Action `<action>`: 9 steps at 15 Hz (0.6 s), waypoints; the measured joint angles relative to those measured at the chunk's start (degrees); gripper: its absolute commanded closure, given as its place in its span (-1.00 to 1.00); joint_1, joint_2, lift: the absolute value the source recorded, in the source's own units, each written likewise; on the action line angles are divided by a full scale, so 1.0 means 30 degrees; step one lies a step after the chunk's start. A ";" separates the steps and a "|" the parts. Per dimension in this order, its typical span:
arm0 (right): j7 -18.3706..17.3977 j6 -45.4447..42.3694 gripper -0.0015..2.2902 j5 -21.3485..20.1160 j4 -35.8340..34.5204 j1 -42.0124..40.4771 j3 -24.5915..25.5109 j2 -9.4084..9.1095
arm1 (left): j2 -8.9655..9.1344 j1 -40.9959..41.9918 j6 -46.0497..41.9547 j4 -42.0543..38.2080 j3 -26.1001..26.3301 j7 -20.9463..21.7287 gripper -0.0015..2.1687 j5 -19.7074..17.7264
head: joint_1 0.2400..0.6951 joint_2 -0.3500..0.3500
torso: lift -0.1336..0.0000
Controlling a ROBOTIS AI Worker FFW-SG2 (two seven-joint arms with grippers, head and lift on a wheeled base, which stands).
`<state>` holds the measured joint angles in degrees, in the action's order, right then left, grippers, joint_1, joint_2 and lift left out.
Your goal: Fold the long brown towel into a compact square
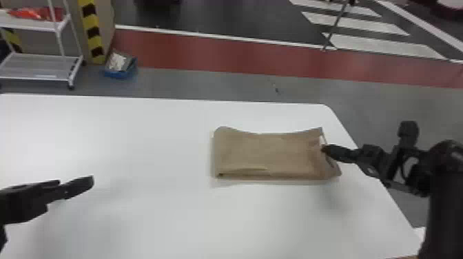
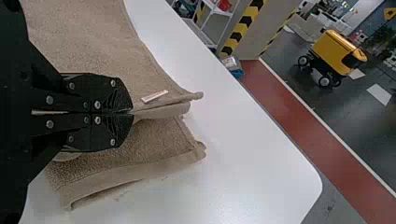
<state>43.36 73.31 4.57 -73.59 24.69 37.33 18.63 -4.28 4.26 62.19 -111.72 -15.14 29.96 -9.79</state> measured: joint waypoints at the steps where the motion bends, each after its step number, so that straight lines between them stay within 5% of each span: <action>1: 0.0001 0.0447 0.03 0.0204 -0.0224 0.0076 0.0382 0.0320 | -0.0012 -0.0027 0.0000 0.0025 -0.0060 0.0024 -0.93 0.0027 | 1.00 -0.69 | -0.80; 4: -0.0061 0.0124 0.03 0.0347 0.0254 -0.0063 0.0880 0.0817 | -0.0012 -0.0111 -0.0011 0.0148 -0.0122 0.0057 -0.93 0.0029 | 1.00 -0.77 | -0.80; 9: -0.0274 -0.0881 0.03 0.0089 0.0895 -0.0202 0.0431 0.0590 | -0.0008 0.0008 -0.0059 0.0166 -0.0085 0.0055 -0.93 0.0043 | 1.00 -0.76 | -0.80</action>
<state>42.54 70.67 4.84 -70.90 24.09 38.62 20.40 -4.31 4.28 62.01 -111.23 -15.39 30.12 -9.67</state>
